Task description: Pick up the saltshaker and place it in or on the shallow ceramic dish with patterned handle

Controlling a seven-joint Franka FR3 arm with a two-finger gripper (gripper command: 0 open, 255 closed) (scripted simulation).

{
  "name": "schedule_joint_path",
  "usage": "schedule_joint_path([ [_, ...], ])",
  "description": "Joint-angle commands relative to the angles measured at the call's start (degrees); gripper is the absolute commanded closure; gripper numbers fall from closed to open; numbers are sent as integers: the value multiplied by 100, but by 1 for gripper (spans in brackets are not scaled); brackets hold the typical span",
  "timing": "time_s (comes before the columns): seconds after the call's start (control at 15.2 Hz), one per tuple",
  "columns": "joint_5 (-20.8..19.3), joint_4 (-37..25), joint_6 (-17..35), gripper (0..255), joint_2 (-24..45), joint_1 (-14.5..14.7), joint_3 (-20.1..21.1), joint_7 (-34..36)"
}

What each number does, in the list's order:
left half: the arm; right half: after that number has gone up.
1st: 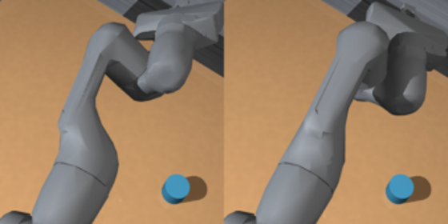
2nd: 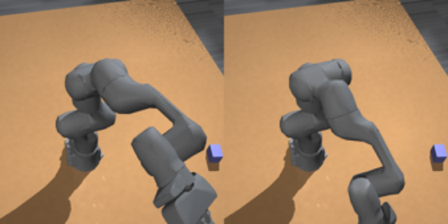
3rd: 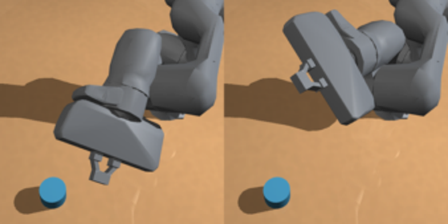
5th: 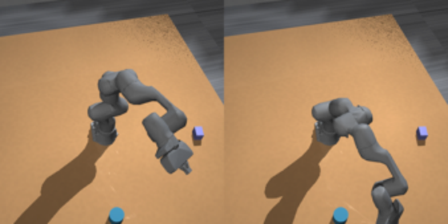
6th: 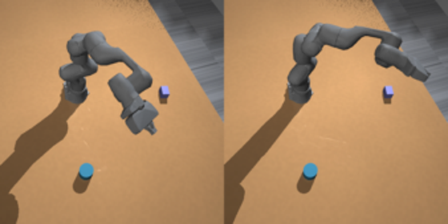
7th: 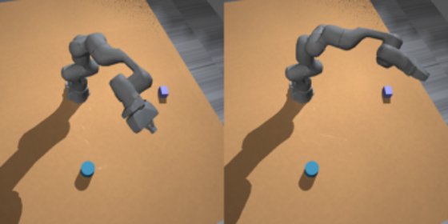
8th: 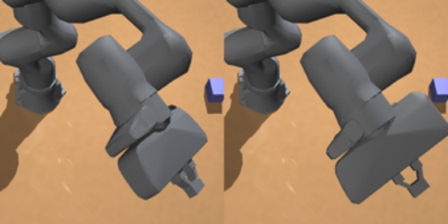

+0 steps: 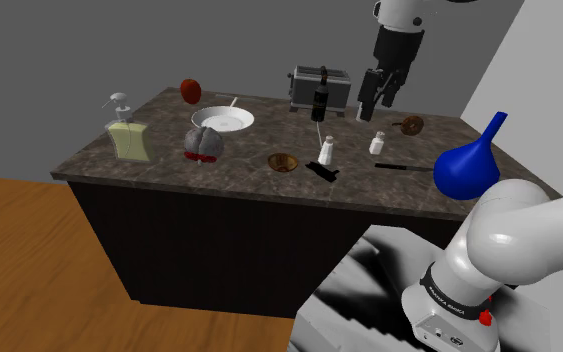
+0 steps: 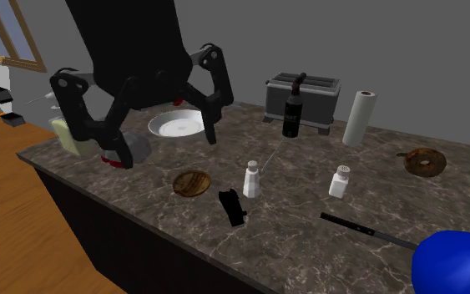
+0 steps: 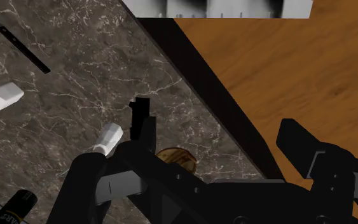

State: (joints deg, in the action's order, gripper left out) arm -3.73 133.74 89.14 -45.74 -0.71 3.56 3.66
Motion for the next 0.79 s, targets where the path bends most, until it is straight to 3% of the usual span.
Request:
schedule_joint_path([
  [0.0,0,0,0,0,0,0,0,0],
  [0.73,-559,1182,2473,0,583,-245,-1125,-1114],
])
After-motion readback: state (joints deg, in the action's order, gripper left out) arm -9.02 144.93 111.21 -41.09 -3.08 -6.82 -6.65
